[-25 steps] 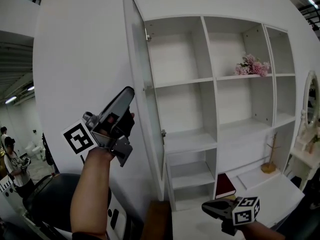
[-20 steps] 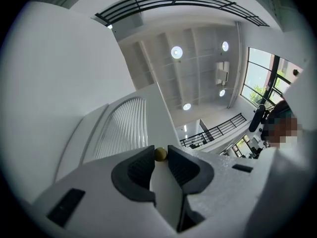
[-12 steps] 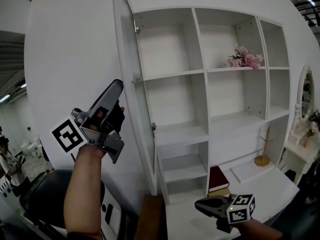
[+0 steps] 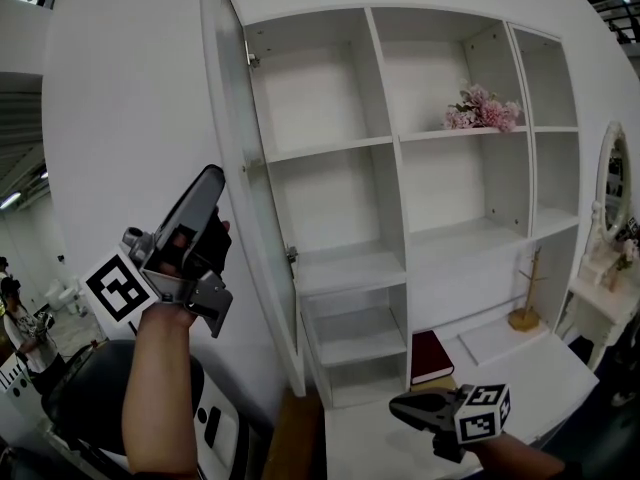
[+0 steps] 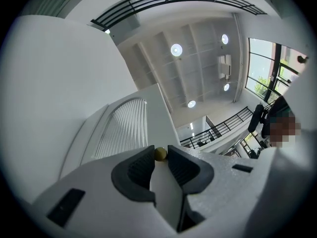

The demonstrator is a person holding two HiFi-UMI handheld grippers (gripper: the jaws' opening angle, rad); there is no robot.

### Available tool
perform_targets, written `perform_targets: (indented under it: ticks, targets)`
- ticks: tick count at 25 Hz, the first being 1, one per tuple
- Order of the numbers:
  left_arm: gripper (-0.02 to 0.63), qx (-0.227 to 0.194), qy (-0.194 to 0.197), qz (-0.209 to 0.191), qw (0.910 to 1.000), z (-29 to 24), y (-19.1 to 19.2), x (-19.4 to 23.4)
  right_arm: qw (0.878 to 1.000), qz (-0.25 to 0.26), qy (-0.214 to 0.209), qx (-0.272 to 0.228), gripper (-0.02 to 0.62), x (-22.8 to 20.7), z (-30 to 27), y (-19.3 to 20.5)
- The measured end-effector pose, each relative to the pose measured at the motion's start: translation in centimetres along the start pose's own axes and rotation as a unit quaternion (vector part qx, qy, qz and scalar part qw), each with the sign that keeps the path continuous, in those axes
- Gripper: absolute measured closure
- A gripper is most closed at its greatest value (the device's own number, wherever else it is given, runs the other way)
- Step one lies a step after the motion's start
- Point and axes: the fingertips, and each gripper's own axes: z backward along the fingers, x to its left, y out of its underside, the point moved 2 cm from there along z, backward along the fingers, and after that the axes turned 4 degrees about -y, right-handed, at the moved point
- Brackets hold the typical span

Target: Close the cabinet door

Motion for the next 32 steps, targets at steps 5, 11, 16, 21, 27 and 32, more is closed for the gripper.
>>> perform_targets:
  ticks: [5,11,16,21,27,32]
  targets:
    - [0.52,0.008,-0.009,-0.029,0.9995,-0.4,-0.4,-1.2,1.0,0.004,-0.001,0.0,0.589,-0.3,0.4,-1.1]
    - [0.521,0.024,-0.024,-0.06,0.9976,-3.1,1.9,-1.7,1.0,0.007,-0.018,0.005,0.589,-2.6,2.0,-2.2]
    - [0.523,0.015,-0.027,-0.072,0.9969,-4.3,3.0,-2.4,1.0,0.01,-0.018,-0.003,0.589,-3.7,3.4,-3.3]
    - [0.525,0.03,-0.041,-0.107,0.993,-6.1,4.3,-3.0,1.0,0.017,-0.021,-0.006,0.589,-4.5,4.7,-4.5]
    - [0.526,0.045,-0.055,-0.148,0.9864,-7.9,5.9,-3.4,0.999,0.019,-0.024,-0.013,0.589,-5.6,6.2,-5.3]
    - [0.526,0.054,-0.068,-0.197,0.9765,-9.5,7.1,-3.6,0.999,0.025,-0.027,-0.019,0.589,-6.4,7.1,-6.2]
